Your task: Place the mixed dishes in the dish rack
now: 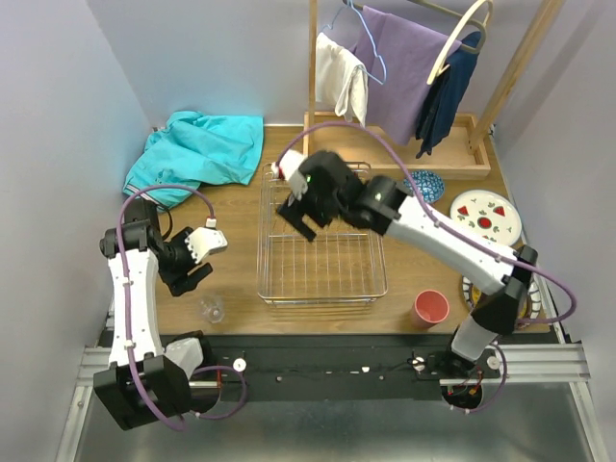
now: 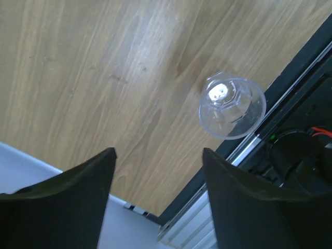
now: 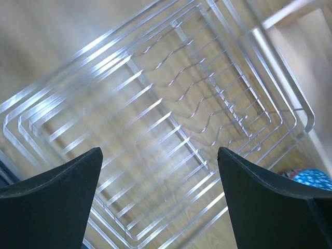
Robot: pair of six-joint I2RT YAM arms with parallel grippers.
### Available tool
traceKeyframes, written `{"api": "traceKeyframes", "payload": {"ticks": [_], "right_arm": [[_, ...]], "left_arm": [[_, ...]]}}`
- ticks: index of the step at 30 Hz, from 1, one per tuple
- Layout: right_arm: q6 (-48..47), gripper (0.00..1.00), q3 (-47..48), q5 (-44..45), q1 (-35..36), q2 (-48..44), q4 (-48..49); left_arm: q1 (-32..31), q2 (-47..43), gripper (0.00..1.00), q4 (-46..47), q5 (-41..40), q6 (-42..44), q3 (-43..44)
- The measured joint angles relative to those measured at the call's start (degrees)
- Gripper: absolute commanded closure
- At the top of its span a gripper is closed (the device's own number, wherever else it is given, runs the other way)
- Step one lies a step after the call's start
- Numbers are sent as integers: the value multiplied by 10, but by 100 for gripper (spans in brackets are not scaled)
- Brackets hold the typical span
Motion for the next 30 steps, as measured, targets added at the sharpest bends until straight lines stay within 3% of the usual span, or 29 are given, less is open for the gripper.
{"api": "traceKeyframes", "payload": {"ticks": [2,11,19,21,30], "right_arm": [[30,1,48,-17,-40,35,12],[160,5,169,-204,-177,158,18],[206,5,188,-294,-205,190,19],[206,6,187,-301,-204,188,19],[205,8,155,-311,-203,173,21]], "left_arm": [[0,11,35,0,13,-7,-7],[-30,15,35,9,43,-47,-80],[-88,40,41,73,26,-124,-128],[-90,53,44,89,20,-136,-129],[-91,61,75,129,11,-162,-130]]}}
